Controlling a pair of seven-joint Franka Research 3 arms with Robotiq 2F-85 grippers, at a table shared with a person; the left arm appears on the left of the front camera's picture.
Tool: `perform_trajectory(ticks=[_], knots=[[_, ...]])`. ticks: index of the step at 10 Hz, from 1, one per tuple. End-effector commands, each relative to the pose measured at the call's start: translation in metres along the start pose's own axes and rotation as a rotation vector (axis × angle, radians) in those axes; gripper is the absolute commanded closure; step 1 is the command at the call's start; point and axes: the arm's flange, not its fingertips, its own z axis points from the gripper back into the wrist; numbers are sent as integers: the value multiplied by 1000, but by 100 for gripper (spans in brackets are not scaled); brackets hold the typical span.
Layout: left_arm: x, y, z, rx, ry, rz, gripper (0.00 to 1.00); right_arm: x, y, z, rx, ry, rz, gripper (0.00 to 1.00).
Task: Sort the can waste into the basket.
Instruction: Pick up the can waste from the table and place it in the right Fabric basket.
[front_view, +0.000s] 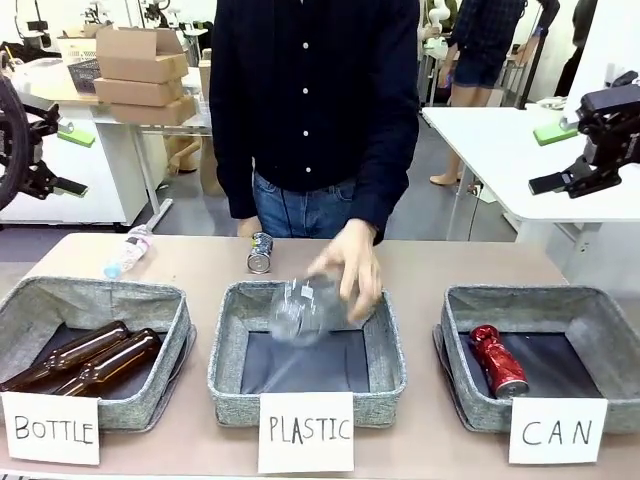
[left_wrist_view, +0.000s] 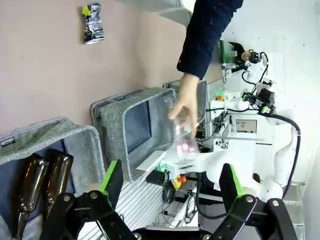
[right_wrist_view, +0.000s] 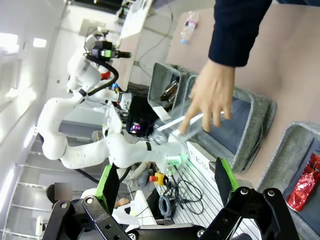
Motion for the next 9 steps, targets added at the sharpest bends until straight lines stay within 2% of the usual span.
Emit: perform_trajectory(ticks=[1,6,9], knots=[[-6,-16,13,4,4,-39,0,0,-1,1,-4,2,24,0],[-4,-17,13,2,-9,-33,0,0,-1,1,-4,2,24,0],[-7,-26,-11,94,-52,-79,0,0,-1,1,-4,2,24,0]])
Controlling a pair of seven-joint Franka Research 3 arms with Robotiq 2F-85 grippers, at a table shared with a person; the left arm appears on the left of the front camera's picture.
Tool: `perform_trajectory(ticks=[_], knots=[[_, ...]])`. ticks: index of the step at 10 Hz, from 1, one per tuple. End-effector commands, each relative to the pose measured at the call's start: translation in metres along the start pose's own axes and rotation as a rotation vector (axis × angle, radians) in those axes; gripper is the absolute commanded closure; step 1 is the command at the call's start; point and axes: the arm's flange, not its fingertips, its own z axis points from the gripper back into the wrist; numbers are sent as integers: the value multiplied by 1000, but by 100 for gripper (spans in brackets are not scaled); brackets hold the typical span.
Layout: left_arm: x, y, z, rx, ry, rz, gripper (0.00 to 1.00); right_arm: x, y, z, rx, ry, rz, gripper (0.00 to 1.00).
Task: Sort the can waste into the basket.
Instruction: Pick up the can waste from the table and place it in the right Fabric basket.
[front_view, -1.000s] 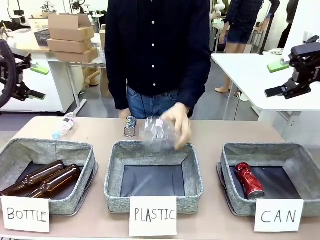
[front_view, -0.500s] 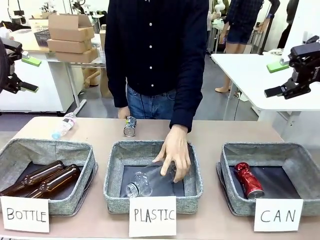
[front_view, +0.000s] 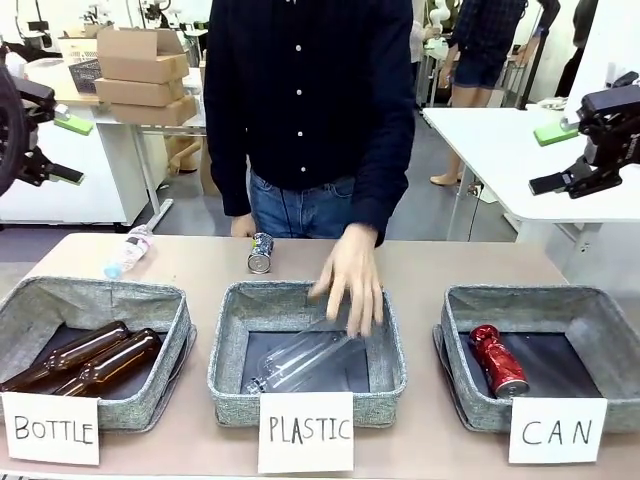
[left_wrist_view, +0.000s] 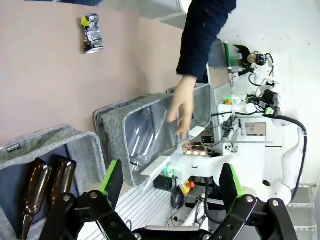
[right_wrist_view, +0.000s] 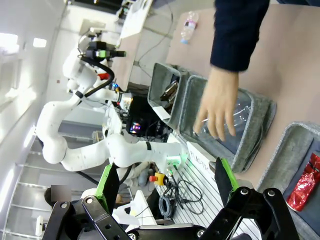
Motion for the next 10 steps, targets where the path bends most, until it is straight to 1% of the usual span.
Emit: perform_trajectory(ticks=[1,2,3,4,5,6,7,8,9,10], knots=[[-2,-13,-34,89,-18,-40,0,0,-1,1,-4,2,24,0],[9,-20,-63,162,-4,-51,0,0,-1,1,-4,2,24,0],[25,-25,-102,233,36,-49,0,0,-1,1,-4,2,24,0],[42,-27,-146,316,57,-32,0,0,-1,1,-4,2,24,0],[55,-25,-200,424,93,-29,0,0,-1,1,-4,2,24,0],[60,-19,-246,526,121,-49,0,0,-1,1,-4,2,24,0],[66,-11,-283,627,71,-82,0,0,-1,1,-4,2,24,0],[72,-2,-312,695,102,-94,0,0,-1,1,-4,2,24,0],[80,9,-337,767,106,-96,0,0,-1,1,-4,2,24,0],[87,19,-350,810,93,-93,0,0,-1,1,-4,2,24,0]])
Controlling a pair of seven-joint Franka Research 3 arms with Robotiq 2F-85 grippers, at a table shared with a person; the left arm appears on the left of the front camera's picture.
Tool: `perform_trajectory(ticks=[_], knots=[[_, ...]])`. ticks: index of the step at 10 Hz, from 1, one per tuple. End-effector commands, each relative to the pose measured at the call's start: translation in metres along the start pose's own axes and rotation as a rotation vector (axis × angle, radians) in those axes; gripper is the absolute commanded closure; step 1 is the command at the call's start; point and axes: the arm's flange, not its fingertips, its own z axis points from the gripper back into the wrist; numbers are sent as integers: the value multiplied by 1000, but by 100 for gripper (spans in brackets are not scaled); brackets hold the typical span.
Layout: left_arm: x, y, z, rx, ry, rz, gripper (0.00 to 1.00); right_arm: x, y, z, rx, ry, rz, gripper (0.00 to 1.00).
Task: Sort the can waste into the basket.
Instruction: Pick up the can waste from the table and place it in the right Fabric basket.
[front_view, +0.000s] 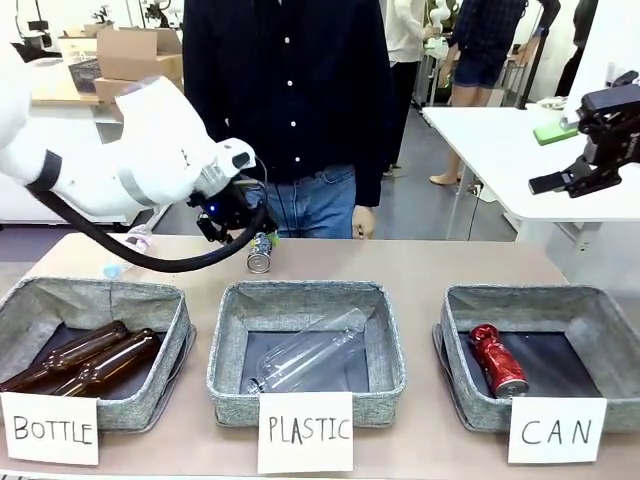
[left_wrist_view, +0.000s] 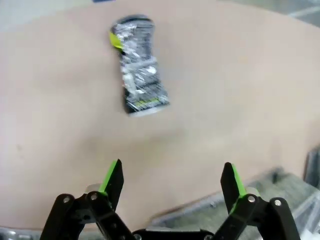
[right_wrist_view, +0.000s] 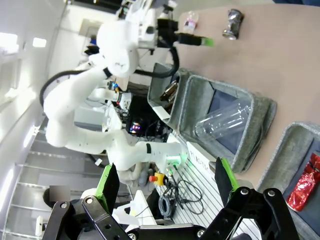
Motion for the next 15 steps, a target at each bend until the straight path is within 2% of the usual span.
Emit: perform_trajectory(ticks=[1,3,5,8,10,11,12,13,14,15], knots=[[34,-7,-10,101,10,41,0,0,-1,1,-3,1,23,0],[49,-4,-41,76,101,-27,0,0,-1,1,-3,1,23,0],[61,-4,-60,59,92,-66,0,0,-1,1,-3,1,23,0],[67,-1,-79,113,107,-49,0,0,-1,1,-3,1,23,0],[69,2,-85,128,84,-21,0,0,-1,1,-3,1,23,0],[70,3,-88,131,66,-16,32,0,-1,1,-3,1,23,0],[69,3,-89,149,65,-20,59,0,-1,1,-3,1,23,0],[69,4,-91,154,81,-29,91,0,-1,1,-3,1,23,0],[68,5,-92,159,84,-29,100,0,-1,1,-3,1,23,0],[68,6,-92,162,83,-31,100,0,-1,1,-3,1,23,0]])
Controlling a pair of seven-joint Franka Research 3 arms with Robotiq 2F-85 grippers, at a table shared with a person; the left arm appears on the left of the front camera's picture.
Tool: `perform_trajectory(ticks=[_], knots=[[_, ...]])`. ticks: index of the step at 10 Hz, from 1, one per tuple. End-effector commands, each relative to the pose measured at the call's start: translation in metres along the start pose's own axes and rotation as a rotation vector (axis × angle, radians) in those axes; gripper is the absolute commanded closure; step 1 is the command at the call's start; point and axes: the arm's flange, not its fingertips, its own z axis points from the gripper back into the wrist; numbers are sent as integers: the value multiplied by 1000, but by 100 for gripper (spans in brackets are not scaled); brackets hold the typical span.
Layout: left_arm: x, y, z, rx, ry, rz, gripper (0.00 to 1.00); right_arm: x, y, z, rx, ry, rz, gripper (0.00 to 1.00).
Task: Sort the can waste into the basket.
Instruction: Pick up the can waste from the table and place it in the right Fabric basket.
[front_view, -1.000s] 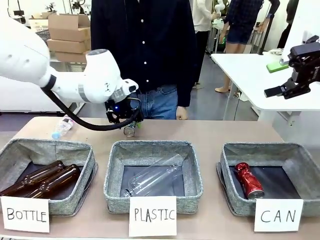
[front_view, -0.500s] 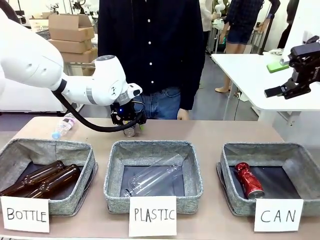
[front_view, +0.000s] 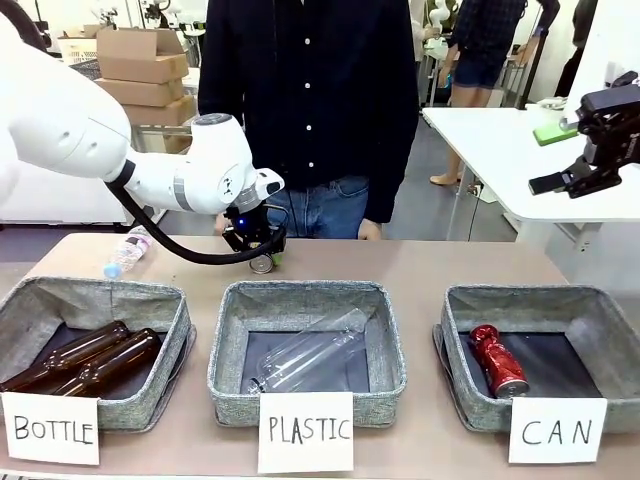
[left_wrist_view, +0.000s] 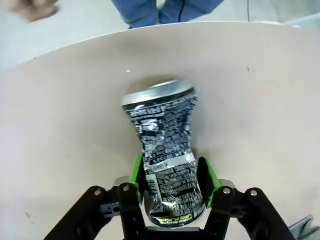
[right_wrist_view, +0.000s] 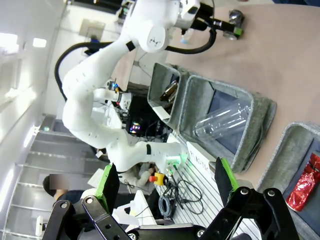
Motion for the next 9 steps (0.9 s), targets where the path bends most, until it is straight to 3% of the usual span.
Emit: perform_trajectory(ticks=[1,2,6,7,9], knots=[[2,-1,0,45,-1,12,100,0,-1,1,-3,1,23,0],[1,-1,-1,50,2,8,96,0,-1,1,-3,1,23,0],[1,1,7,31,-8,21,100,0,-1,1,-3,1,23,0],[-7,-2,34,-17,9,13,100,0,-1,1,-3,1,23,0],[-60,-7,139,-180,76,-100,100,0,-1,1,-3,1,23,0]])
